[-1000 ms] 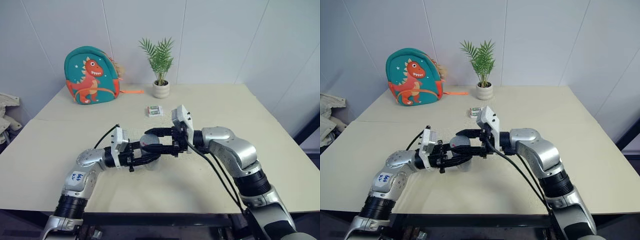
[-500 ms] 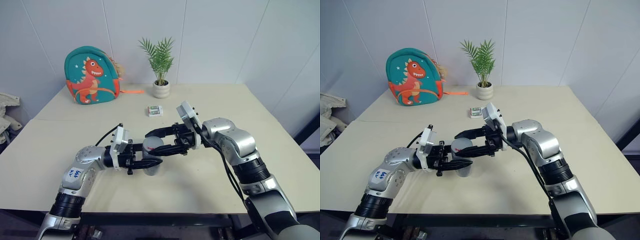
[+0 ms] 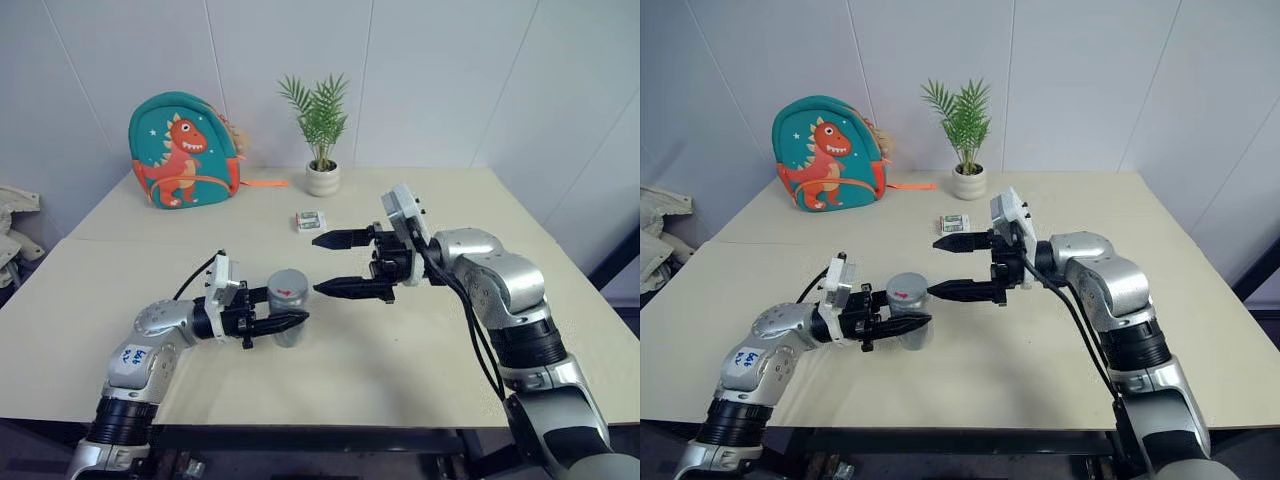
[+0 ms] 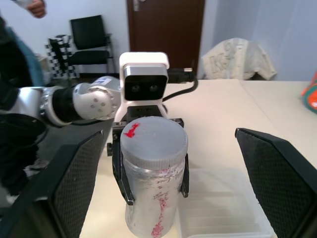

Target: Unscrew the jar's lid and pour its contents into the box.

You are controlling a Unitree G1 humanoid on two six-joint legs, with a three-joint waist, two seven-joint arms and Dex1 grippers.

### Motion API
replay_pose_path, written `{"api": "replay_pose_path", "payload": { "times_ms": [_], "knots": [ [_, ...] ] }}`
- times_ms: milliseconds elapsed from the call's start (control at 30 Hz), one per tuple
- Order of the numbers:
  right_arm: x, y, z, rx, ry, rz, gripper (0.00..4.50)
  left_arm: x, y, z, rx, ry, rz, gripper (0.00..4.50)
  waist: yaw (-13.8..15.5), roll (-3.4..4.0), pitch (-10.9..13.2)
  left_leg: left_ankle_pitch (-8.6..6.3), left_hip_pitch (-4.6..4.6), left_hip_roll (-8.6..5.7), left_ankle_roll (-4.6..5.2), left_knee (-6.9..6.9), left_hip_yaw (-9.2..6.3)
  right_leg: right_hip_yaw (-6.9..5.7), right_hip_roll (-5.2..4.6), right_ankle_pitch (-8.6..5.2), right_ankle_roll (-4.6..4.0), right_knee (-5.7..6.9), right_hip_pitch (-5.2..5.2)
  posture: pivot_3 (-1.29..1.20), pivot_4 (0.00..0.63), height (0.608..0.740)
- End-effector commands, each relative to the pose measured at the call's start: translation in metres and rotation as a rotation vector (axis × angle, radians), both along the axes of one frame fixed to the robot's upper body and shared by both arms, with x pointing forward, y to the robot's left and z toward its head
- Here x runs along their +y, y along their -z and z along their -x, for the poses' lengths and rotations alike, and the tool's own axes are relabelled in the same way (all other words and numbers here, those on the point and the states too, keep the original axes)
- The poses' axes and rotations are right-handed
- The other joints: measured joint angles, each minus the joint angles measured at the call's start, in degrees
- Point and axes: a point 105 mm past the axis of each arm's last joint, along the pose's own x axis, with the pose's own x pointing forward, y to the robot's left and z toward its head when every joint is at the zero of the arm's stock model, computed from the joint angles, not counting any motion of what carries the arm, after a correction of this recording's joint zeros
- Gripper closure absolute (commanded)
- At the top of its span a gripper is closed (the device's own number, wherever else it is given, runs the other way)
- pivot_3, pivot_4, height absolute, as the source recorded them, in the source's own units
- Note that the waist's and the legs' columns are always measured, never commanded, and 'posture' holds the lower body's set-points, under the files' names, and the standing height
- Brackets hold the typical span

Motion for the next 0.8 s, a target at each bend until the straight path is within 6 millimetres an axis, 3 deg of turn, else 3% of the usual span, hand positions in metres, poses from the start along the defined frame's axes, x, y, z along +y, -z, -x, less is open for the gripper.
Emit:
{"api": "replay_pose_path", "payload": {
  "times_ms": [33, 200, 367, 800],
  "knots": [
    [0.017, -0.006, 0.013, -0.032, -0.001, -0.036, 0.02, -0.007, -0.015, 0.003, -0.064, 0.008, 0.039, 2.44, 0.04, 0.0, 0.0, 0.0, 0.0, 0.0, 0.0, 0.0, 0.0, 0.0, 0.0, 0.0, 0.0, 0.02, 0.0, 0.0, 0.15, 0.74],
    [0.033, 0.002, 0.01, -0.005, 0.056, -0.05, 0.02, -0.015, -0.02, -0.001, -0.074, 0.008, 0.068, 2.44, 0.15, 0.0, 0.0, 0.01, -0.01, -0.01, 0.0, 0.03, -0.01, 0.0, -0.01, 0.0, 0.0, 0.02, 0.01, 0.0, 0.15, 0.74],
    [0.036, 0.0, -0.004, -0.003, 0.133, -0.066, 0.02, -0.021, -0.019, 0.001, -0.072, 0.024, 0.077, 2.44, 0.08, 0.0, 0.0, 0.01, -0.01, -0.02, 0.0, 0.03, -0.01, 0.0, -0.01, 0.01, 0.01, 0.03, 0.01, 0.0, 0.15, 0.74],
    [0.004, -0.008, -0.023, -0.029, 0.189, -0.068, 0.02, -0.02, -0.019, 0.003, -0.079, 0.016, 0.083, 2.44, 0.1, 0.0, 0.0, 0.01, -0.01, -0.02, 0.0, 0.03, -0.01, 0.0, 0.0, 0.01, 0.01, 0.03, 0.01, 0.0, 0.15, 0.74]
  ]
}}
